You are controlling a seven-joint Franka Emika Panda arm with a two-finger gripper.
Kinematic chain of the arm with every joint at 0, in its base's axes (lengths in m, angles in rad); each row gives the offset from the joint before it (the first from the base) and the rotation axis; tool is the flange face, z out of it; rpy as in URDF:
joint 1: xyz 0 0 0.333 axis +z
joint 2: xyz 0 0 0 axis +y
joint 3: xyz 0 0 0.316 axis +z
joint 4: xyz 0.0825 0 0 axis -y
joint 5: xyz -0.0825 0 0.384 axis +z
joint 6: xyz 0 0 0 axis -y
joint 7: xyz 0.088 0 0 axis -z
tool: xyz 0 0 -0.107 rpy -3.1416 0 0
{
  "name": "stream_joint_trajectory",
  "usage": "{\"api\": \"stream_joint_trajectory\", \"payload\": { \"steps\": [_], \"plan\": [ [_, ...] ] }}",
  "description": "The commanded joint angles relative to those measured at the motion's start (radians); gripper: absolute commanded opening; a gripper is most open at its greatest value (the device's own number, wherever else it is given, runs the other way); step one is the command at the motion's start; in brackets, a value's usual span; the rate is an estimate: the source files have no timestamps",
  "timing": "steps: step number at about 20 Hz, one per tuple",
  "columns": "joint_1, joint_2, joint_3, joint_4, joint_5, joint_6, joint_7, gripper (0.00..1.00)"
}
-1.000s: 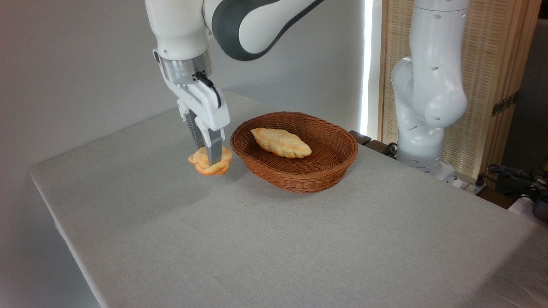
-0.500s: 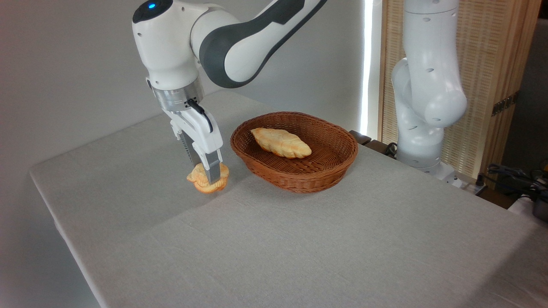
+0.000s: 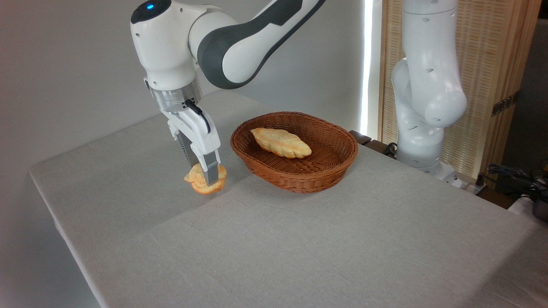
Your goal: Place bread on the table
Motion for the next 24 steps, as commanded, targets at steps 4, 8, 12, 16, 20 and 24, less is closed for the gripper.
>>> {"api": "stream_joint_trajectory", "payload": {
  "steps": [4, 8, 12, 16, 20, 24],
  "plan": [
    [-0.002, -0.013, 0.01, 0.02, -0.016, 0.015, -0.011, 1.0],
    [-0.001, -0.016, 0.051, 0.046, -0.006, 0.014, -0.013, 1.0],
    [-0.001, -0.033, 0.088, 0.052, 0.04, 0.009, -0.014, 1.0],
    [-0.001, -0.033, 0.137, 0.064, 0.129, 0.014, -0.007, 1.0],
    [-0.001, -0.056, 0.178, 0.066, 0.137, 0.012, -0.002, 1.0],
    [0.001, -0.056, 0.215, 0.066, 0.123, 0.024, 0.0, 1.0]
  ]
}}
